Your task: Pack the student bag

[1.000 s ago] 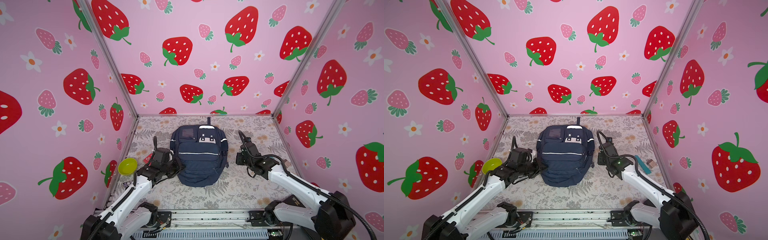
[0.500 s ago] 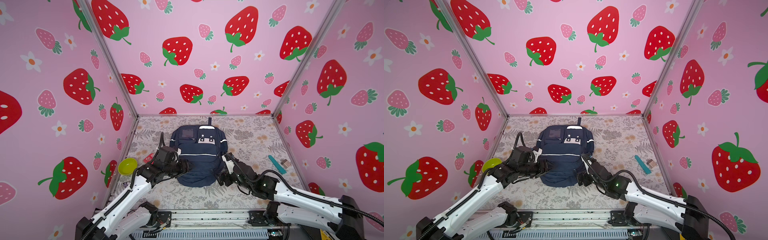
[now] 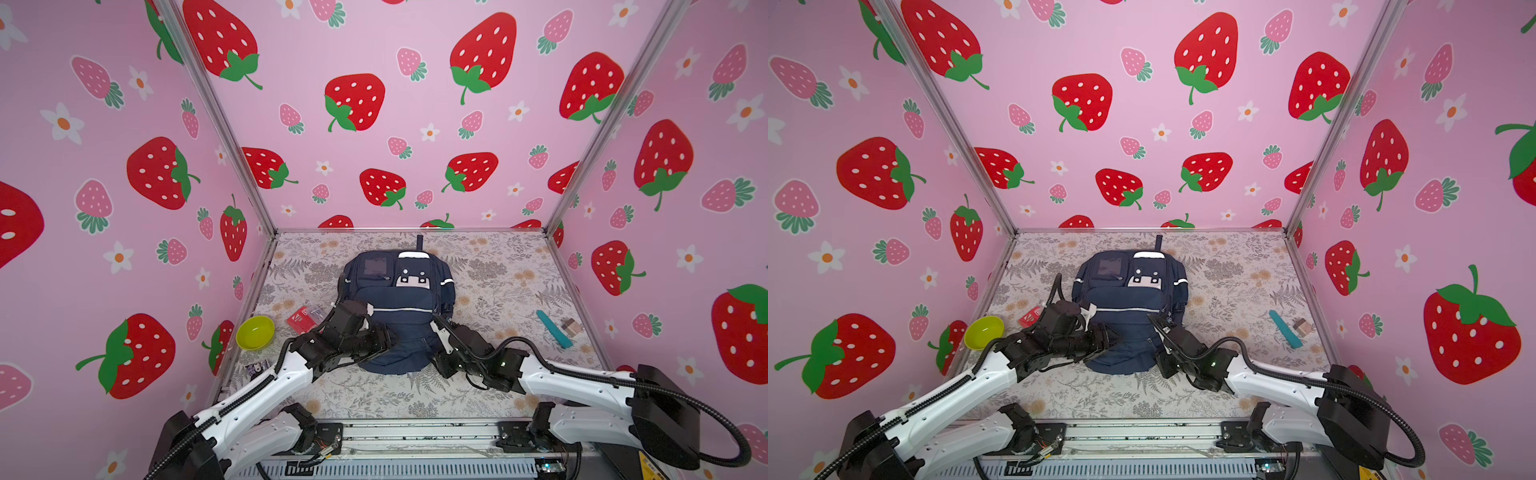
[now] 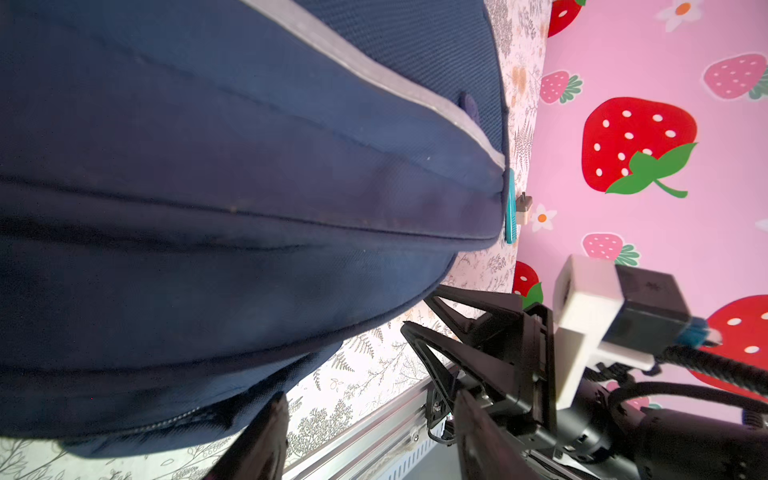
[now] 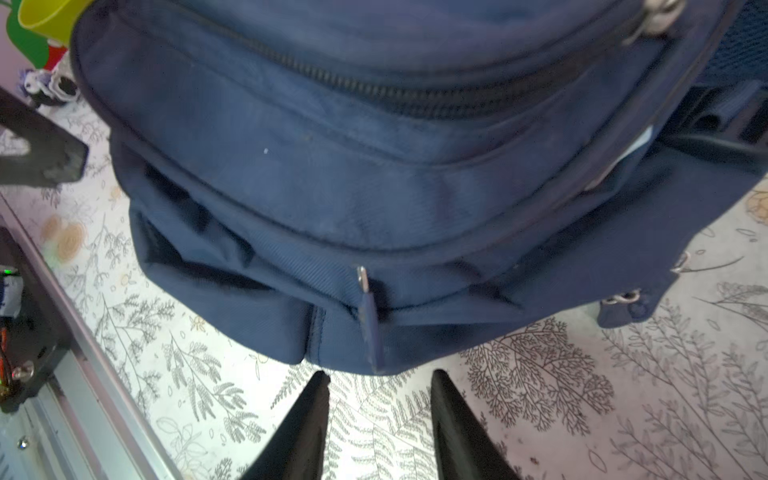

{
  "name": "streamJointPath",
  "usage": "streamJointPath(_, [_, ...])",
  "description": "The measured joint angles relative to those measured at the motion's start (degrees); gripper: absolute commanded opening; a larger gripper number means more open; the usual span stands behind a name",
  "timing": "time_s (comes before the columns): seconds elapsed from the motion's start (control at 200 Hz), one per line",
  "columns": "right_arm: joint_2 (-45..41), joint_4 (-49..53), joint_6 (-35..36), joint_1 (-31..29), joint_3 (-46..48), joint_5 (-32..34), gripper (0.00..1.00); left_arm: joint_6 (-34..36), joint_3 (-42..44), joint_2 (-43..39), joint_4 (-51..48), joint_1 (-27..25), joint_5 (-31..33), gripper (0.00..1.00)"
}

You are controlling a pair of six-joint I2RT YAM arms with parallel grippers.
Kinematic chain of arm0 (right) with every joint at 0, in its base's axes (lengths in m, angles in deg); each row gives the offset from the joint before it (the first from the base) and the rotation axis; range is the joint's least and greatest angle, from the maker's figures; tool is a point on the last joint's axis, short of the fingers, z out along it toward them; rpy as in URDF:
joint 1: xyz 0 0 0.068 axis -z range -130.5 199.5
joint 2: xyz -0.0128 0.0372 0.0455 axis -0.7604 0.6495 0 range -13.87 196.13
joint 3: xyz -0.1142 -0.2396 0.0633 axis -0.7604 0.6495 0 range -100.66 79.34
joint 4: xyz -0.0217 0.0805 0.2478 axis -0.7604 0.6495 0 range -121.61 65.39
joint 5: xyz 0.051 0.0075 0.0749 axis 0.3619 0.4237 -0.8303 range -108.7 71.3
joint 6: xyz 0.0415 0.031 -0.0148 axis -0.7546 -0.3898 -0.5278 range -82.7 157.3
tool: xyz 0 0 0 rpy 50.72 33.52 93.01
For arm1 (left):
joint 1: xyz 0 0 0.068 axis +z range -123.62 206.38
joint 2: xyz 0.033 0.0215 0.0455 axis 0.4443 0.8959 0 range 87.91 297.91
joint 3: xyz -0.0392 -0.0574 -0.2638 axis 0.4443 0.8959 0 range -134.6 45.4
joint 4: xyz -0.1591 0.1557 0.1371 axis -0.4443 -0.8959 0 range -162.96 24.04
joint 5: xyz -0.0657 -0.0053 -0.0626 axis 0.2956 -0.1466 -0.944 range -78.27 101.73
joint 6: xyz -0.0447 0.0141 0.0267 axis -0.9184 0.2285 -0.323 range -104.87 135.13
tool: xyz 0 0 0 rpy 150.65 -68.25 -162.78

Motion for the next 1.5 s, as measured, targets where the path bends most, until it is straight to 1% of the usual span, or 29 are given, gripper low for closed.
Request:
streamJointPath(0.17, [0.8,-1.8,0.0,0.6,-0.1,-0.9,0.37,-0.9,0.9,0.5,2.4,-0.4,0.0,0.64])
streamJointPath(0.25, [0.9,-2.8,-0.2,1.0,-0.1,-1.4,0.31,-1.2,1.4,0.5,2.8,-0.4,0.0,0.64])
streamJointPath(0.415, [3.5,-4.5,-0.2,1.5,-0.1,-2.5,0.25,-1.7,1.7,1.3,4.1,-0.4,0.0,0.65])
streamJointPath(0.46, [4.2,-4.5,-0.2,1.6,-0.1,-2.9,0.19,-2.0,1.7,1.7,4.5,-0.4,0.0,0.65])
streamJointPath(0.53, [4.7,-4.3,0.1,1.6,-0.1,-3.4,0.03,-2.3,1.7,2.4,5.3,-0.4,0.0,0.66])
streamJointPath(0.545, [4.7,-4.2,-0.7,1.6,-0.2,-3.4,0.00,-2.4,1.7,2.5,5.5,-0.4,0.0,0.66])
streamJointPath(0.565, [4.7,-3.9,0.2,1.6,-0.3,-3.5,0.00,-2.5,1.7,2.7,5.7,-0.4,0.0,0.66])
streamJointPath(0.58, [4.6,-3.6,-0.8,1.6,-0.5,-3.6,0.00,-2.6,1.7,2.9,5.9,-0.4,-0.1,0.66])
streamJointPath(0.65, [3.7,-1.6,-0.5,1.1,-1.7,-3.5,0.00,-3.0,1.7,3.5,6.7,-0.5,-0.2,0.67])
streamJointPath(0.885, [-5.6,8.1,-1.0,-3.1,-8.7,-0.2,0.00,-5.8,1.9,3.5,8.3,-1.7,0.4,0.69])
streamJointPath(0.99, [-5.7,10.8,-1.6,-4.5,-10.7,0.6,0.00,-7.3,1.9,2.7,8.3,-2.0,1.2,0.69])
streamJointPath(1.12, [-3.4,12.6,-1.8,-7.1,-12.1,2.2,0.00,-8.5,1.9,3.1,8.1,-1.9,2.3,0.67])
streamJointPath(1.221, [-2.5,13.0,-1.9,-8.2,-12.7,3.3,0.00,-8.8,1.9,3.8,7.9,-1.2,2.8,0.54])
streamJointPath(1.286, [-2.5,13.2,-1.9,-8.4,-12.7,3.7,0.00,-9.2,1.9,4.5,8.1,-0.5,2.8,0.39])
streamJointPath(1.351, [-2.5,13.5,-1.9,-8.5,-12.7,4.2,0.00,-9.5,1.9,5.0,8.5,0.2,2.5,0.27])
streamJointPath(1.501, [-2.8,14.0,-2.0,-8.7,-12.7,5.0,0.00,-10.4,1.9,4.7,9.3,1.4,1.9,0.10])
